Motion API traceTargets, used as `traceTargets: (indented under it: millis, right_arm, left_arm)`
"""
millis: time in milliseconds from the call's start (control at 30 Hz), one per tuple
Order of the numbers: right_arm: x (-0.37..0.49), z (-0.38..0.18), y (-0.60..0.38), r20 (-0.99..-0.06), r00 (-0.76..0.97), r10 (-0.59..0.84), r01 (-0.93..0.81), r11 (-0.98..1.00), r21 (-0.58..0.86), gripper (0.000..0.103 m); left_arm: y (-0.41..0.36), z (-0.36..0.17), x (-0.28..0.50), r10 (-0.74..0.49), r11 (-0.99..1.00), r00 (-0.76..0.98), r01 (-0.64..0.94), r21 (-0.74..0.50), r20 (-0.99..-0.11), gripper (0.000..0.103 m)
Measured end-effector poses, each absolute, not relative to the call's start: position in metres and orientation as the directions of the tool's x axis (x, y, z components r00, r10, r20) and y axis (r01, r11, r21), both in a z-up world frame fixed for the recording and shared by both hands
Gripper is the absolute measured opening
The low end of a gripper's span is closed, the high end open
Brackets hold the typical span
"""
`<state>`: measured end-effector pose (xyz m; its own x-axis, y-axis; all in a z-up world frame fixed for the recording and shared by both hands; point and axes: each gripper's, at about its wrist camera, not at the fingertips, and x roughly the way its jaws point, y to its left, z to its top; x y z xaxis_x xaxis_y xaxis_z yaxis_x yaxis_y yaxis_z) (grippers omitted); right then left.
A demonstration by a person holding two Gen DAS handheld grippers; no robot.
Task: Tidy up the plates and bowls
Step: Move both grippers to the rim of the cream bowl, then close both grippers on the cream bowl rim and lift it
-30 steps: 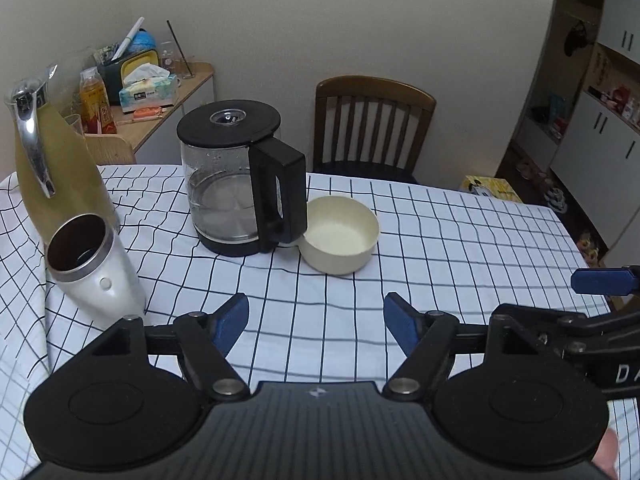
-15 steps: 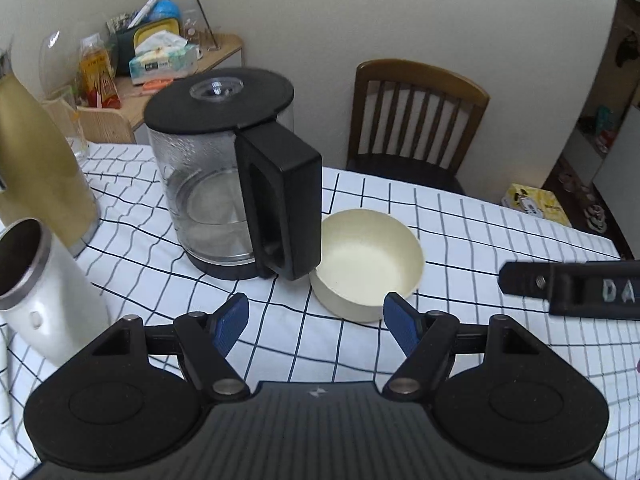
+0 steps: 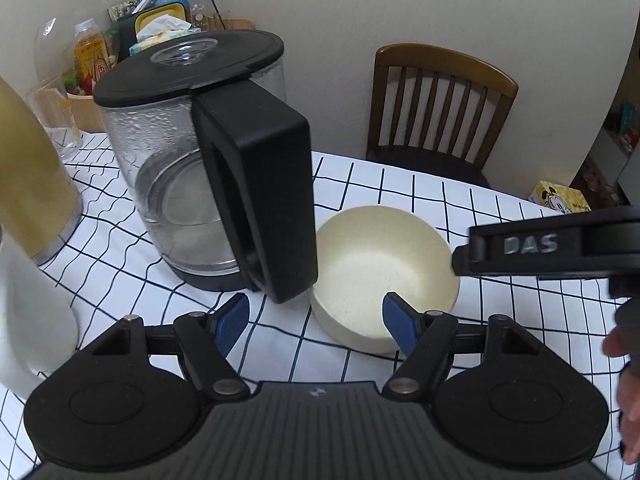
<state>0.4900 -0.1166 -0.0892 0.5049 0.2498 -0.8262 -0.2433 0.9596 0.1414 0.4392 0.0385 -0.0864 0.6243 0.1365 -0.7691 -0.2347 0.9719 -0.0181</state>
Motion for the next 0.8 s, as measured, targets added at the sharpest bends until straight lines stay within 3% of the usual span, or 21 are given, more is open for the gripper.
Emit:
traceTargets:
  millis: [133, 367, 467, 600, 700, 800]
  right_arm:
    - [0.502, -0.100, -0.112, -0.835, 0.489, 0.252, -0.237, 0.960, 0.151, 0.071]
    - [0.513, -0.116, -0.108, -0.848, 0.464, 0.256, -0.228, 0.960, 0.165, 0.045]
    - [0.514, -0.121, -0.104, -0.851, 0.456, 0.260, -0.233, 0.958, 0.168, 0.040]
    - [0.511, -0.124, -0.096, -0.852, 0.458, 0.253, -0.256, 0.956, 0.147, 0.029]
    - [0.506, -0.121, -0.089, -0.849, 0.459, 0.261, -0.293, 0.947, 0.133, 0.008]
    - [0.497, -0.119, -0.083, -0.845, 0.482, 0.234, -0.328, 0.942, 0.074, 0.004]
  left_arm:
    - [0.036, -0.092, 0.446, 0.141, 0.973, 0.621, -0.231, -0.008, -0.771, 0.065]
    - [0.037, -0.099, 0.451, 0.183, 0.965, 0.610, -0.262, 0.022, -0.771, 0.051]
    - [0.039, -0.102, 0.452, 0.196, 0.961, 0.597, -0.274, 0.032, -0.778, 0.046]
    - [0.042, -0.104, 0.452, 0.182, 0.961, 0.596, -0.278, 0.011, -0.782, 0.045]
    - [0.042, -0.103, 0.450, 0.172, 0.962, 0.597, -0.274, 0.003, -0.784, 0.045]
    - [0.042, -0.103, 0.445, 0.154, 0.965, 0.597, -0.261, -0.009, -0.788, 0.045]
